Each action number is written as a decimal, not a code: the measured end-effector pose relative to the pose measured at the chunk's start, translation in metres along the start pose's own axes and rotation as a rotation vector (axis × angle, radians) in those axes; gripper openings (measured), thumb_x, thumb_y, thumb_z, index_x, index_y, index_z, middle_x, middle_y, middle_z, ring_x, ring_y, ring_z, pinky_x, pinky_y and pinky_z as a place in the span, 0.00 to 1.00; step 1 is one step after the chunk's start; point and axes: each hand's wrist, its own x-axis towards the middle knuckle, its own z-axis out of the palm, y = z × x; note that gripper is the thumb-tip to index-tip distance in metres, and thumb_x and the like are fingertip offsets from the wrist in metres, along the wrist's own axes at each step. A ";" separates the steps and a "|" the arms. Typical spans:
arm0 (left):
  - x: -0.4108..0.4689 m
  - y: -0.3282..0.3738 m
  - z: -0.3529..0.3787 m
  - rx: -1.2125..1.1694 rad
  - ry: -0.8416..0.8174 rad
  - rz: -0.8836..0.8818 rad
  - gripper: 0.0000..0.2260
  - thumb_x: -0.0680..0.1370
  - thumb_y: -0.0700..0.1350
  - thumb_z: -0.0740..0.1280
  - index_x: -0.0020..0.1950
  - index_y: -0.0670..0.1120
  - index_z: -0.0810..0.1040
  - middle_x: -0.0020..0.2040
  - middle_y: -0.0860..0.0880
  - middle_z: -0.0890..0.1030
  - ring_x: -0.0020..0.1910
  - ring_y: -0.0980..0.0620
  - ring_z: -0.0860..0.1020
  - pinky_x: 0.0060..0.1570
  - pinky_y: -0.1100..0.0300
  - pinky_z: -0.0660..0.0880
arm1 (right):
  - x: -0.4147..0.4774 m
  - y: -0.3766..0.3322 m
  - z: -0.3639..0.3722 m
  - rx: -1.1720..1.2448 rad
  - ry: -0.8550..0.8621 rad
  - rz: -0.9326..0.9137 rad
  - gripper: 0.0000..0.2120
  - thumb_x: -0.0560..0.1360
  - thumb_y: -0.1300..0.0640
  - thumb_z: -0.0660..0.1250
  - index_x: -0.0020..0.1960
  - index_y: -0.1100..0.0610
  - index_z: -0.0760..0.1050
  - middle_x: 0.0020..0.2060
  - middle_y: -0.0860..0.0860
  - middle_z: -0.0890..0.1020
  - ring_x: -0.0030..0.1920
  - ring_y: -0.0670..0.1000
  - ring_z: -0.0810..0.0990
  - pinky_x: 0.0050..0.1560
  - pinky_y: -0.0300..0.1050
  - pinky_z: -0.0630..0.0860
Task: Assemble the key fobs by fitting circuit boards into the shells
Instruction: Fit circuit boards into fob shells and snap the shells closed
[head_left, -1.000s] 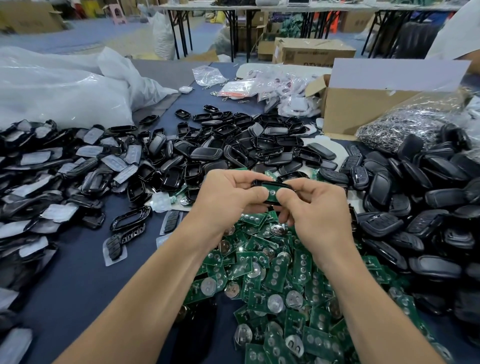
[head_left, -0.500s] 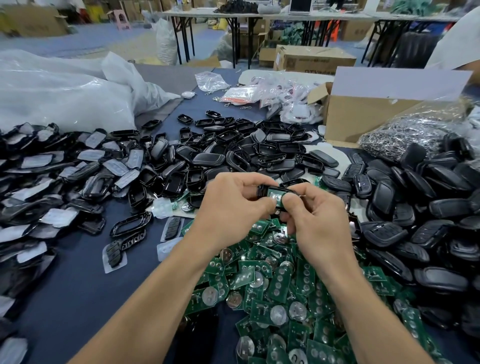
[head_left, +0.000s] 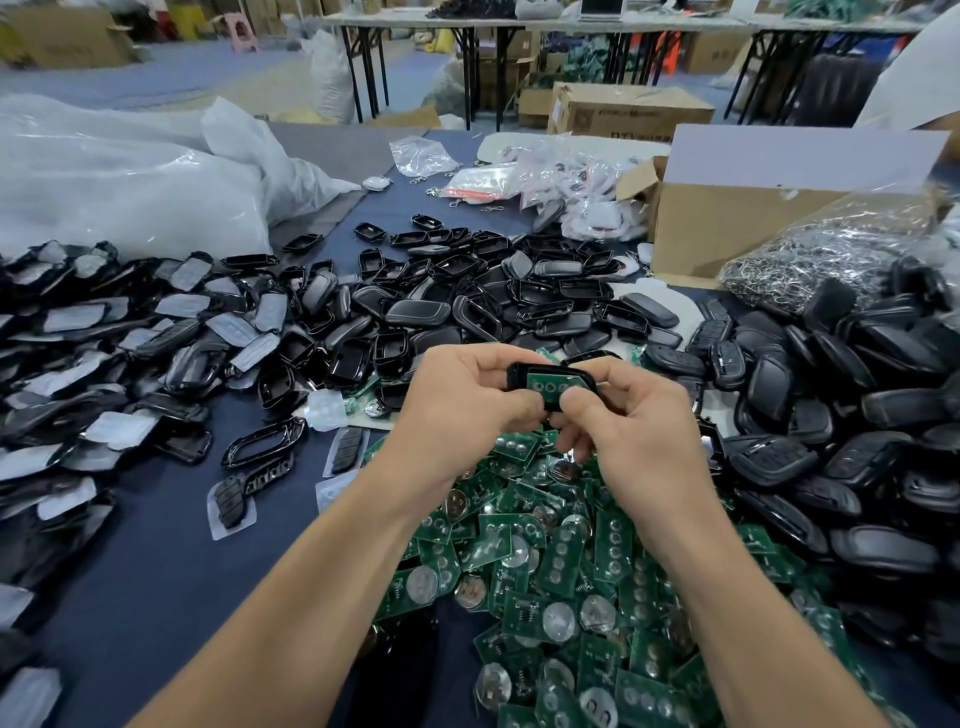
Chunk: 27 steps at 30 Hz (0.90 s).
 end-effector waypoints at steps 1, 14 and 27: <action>-0.001 0.000 0.000 -0.005 -0.004 0.005 0.14 0.74 0.29 0.74 0.51 0.47 0.87 0.42 0.46 0.89 0.40 0.51 0.87 0.42 0.63 0.82 | 0.000 0.001 0.000 0.006 0.010 0.003 0.07 0.76 0.54 0.67 0.48 0.44 0.83 0.34 0.51 0.86 0.33 0.53 0.84 0.34 0.49 0.80; -0.001 -0.002 0.005 0.091 0.101 0.054 0.13 0.74 0.34 0.75 0.43 0.54 0.88 0.39 0.48 0.88 0.38 0.48 0.88 0.40 0.59 0.84 | 0.000 0.001 0.003 0.062 0.016 0.040 0.05 0.77 0.53 0.68 0.45 0.50 0.84 0.34 0.55 0.85 0.33 0.55 0.83 0.38 0.56 0.81; 0.000 0.000 0.006 -0.149 0.100 -0.021 0.13 0.79 0.31 0.70 0.49 0.48 0.88 0.44 0.47 0.89 0.42 0.51 0.88 0.41 0.63 0.83 | -0.012 -0.013 0.004 -0.335 0.330 -0.107 0.20 0.76 0.54 0.76 0.65 0.39 0.79 0.57 0.36 0.79 0.52 0.37 0.80 0.57 0.43 0.80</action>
